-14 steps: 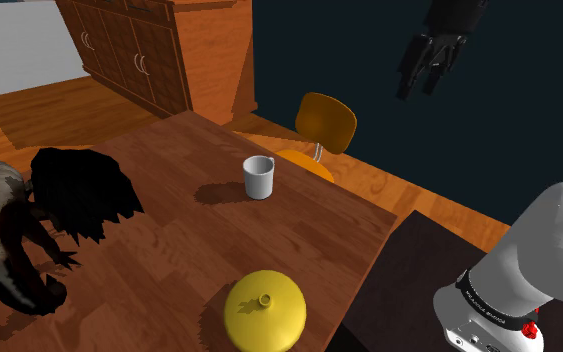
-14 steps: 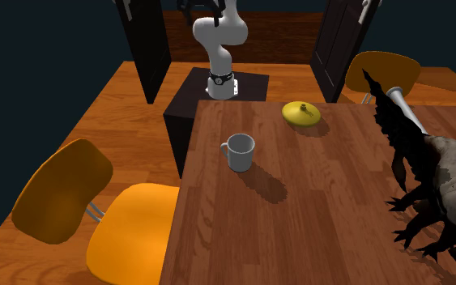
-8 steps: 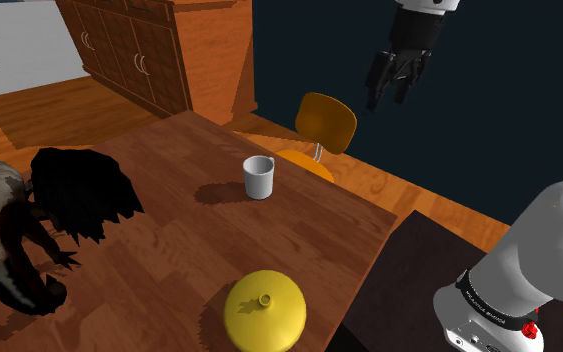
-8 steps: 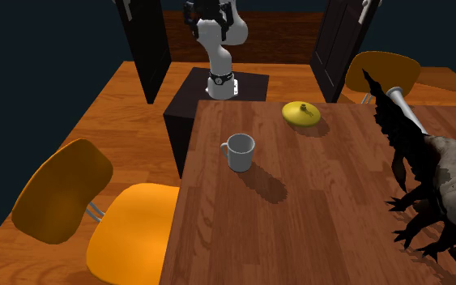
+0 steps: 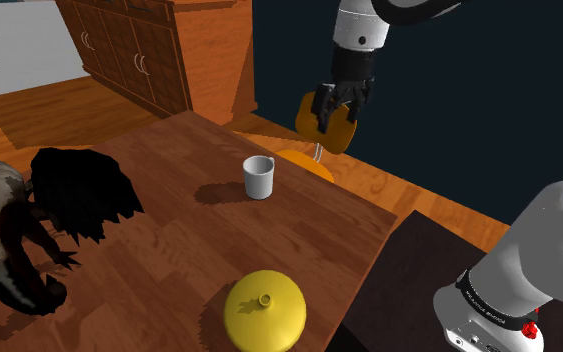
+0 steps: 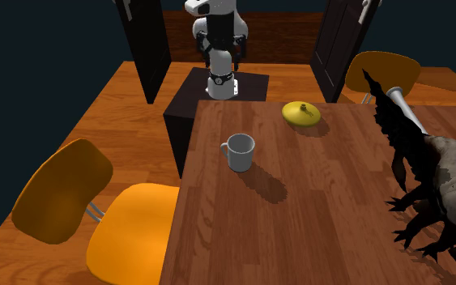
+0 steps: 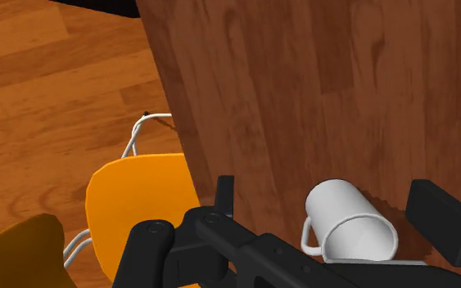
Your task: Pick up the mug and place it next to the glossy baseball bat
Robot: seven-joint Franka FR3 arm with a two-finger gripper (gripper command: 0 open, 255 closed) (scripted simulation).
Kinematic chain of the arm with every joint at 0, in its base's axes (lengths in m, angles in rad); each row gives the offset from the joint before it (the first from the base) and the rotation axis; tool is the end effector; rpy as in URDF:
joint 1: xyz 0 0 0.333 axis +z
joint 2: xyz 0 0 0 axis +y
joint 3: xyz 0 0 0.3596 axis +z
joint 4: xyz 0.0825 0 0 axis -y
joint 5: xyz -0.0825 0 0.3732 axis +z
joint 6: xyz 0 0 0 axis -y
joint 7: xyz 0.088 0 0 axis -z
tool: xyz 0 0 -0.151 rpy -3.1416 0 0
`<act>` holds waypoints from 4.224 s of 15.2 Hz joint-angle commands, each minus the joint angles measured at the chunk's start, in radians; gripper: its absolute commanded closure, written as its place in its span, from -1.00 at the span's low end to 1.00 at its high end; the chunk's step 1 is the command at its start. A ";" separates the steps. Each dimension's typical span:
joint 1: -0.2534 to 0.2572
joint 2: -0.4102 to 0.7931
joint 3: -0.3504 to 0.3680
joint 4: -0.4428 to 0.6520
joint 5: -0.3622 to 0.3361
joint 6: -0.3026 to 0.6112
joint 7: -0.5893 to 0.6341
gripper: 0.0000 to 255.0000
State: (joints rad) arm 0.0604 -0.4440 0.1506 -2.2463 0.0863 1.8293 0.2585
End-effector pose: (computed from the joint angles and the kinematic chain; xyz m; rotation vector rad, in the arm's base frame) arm 0.3830 0.1006 0.5369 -3.1149 0.1282 -0.0286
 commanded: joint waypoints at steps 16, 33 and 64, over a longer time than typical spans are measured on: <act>0.065 0.644 0.143 0.388 -0.205 0.191 0.268 -1.00; 0.096 0.800 0.133 0.439 -0.269 0.275 0.318 -1.00; 0.092 0.716 0.147 0.584 -0.231 0.052 0.284 1.00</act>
State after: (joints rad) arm 0.1525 0.2768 0.2966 -1.6727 -0.1467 1.8966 0.5444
